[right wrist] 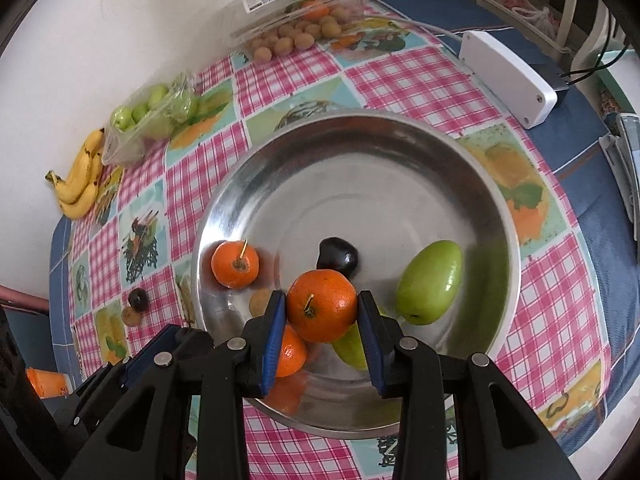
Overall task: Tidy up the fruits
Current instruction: 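Carry the plum into the bowl with the left gripper while the right gripper carries the tangerine there, then open the left gripper to drop the plum while the right gripper releases the tangerine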
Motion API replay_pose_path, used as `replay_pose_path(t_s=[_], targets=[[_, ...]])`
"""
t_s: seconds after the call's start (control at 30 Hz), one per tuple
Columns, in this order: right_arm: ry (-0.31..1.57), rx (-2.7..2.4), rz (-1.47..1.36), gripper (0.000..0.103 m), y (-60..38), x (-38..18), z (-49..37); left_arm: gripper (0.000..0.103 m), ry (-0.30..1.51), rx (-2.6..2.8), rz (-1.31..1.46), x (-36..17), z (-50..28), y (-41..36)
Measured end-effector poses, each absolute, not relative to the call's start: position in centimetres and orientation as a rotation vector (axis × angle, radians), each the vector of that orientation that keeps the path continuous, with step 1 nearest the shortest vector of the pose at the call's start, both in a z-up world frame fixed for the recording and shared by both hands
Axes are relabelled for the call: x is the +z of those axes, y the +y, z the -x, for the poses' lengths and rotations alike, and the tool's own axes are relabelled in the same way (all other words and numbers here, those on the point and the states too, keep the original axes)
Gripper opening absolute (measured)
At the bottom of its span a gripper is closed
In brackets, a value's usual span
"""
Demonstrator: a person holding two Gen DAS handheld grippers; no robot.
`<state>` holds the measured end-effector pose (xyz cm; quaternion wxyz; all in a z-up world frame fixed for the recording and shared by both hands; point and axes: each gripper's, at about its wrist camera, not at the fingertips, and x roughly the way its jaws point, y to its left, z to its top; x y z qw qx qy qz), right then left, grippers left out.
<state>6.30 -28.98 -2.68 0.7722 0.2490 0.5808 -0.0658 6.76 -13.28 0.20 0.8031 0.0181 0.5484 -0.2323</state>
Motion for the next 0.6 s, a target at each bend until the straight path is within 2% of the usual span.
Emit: replay_pose_path(t_s=[0.47, 0.6], targets=[[1.292, -0.108, -0.508, 0.038, -27.9, -3.05, -7.21, 0.029, 1.172, -0.5, -0.064, -0.63, -6.54, -14.01], [1.289, -0.095, -0.52, 0.042, -27.95, -2.96, -7.34, 0.03, 1.174, -0.501, -0.067, -0.7, -6.57, -14.08]])
